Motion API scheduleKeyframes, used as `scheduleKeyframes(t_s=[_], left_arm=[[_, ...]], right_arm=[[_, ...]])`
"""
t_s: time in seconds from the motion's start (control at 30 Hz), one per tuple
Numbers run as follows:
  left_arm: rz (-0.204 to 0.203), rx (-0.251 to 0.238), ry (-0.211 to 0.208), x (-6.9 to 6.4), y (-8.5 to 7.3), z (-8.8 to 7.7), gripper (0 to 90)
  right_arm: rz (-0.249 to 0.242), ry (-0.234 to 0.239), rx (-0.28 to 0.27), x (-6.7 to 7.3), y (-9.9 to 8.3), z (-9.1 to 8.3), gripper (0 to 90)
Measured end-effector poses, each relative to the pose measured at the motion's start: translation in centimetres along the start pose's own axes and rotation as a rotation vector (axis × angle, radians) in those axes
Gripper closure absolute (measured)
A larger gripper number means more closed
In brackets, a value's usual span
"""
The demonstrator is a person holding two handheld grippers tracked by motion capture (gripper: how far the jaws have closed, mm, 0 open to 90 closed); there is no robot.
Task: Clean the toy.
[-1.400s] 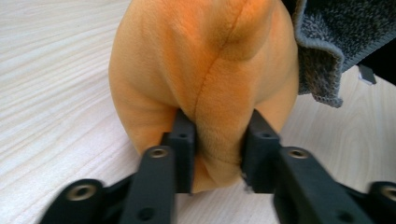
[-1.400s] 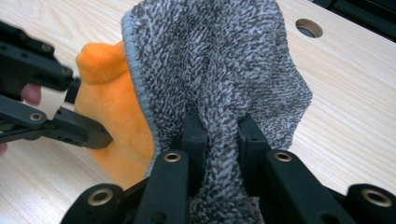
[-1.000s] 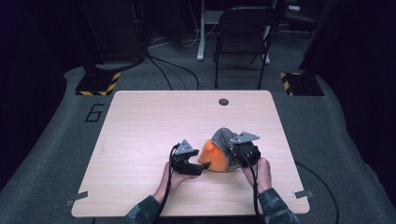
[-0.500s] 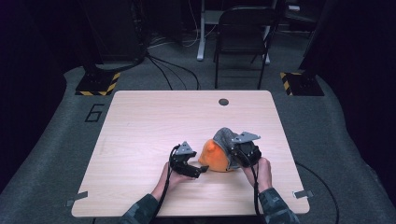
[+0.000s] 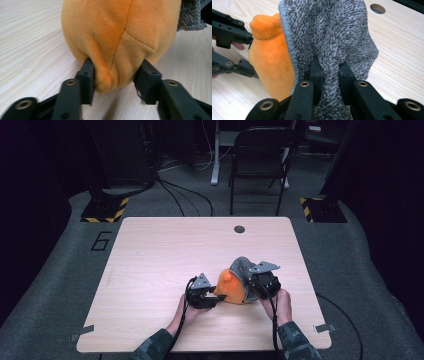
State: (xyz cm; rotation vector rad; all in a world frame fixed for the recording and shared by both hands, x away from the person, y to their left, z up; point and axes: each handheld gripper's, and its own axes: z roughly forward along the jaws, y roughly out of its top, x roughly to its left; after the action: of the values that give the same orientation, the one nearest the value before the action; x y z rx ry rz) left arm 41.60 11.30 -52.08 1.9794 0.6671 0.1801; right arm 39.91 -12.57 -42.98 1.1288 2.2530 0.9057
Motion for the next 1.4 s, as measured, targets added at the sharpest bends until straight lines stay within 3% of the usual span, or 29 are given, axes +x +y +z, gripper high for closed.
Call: scheduleKeyframes(t_s=[0.07,0.17,0.23,0.37,0.57,0.8,1.0,1.07,1.27,1.4], left_arm=[[0.002,-0.013,-0.002,0.0,0.0,-0.1,63.3],[0.013,-0.021,-0.005,0.0,-0.1,-0.2,67.5],[0.018,-0.024,-0.005,0.0,-0.1,-0.2,68.6],[0.032,-0.028,-0.002,-0.1,-0.1,-0.2,69.7],[0.033,-0.038,-0.004,-0.1,-0.2,-0.2,70.8],[0.062,-0.058,0.001,-0.2,-0.4,-0.2,73.0],[0.138,-0.118,0.002,-1.0,0.1,-0.6,75.8],[0.167,-0.128,-0.001,-1.4,0.7,-0.9,76.2],[0.194,-0.15,-0.013,-2.4,3.4,-3.0,76.1],[0.221,-0.148,0.007,-3.0,5.4,-5.0,75.9]], right_arm=[[0.014,0.008,-0.024,-0.4,0.0,-0.4,78.3],[0.024,-0.028,-0.046,-1.8,0.0,-1.8,78.2],[0.069,-0.058,-0.056,-3.4,-0.4,-2.5,78.1],[0.133,-0.109,-0.015,-5.6,-1.9,-2.6,78.1],[0.17,-0.159,0.053,-7.1,-3.3,-1.5,78.0],[0.198,-0.152,0.107,-7.8,-4.2,-0.3,77.8],[0.2,-0.158,0.11,-8.1,-4.3,-0.3,77.7],[0.205,-0.159,0.108,-8.2,-4.3,-0.5,77.7],[0.214,-0.164,0.099,-8.6,-4.4,-0.8,77.7],[0.22,-0.166,0.098,-8.7,-4.3,-0.9,77.7]])
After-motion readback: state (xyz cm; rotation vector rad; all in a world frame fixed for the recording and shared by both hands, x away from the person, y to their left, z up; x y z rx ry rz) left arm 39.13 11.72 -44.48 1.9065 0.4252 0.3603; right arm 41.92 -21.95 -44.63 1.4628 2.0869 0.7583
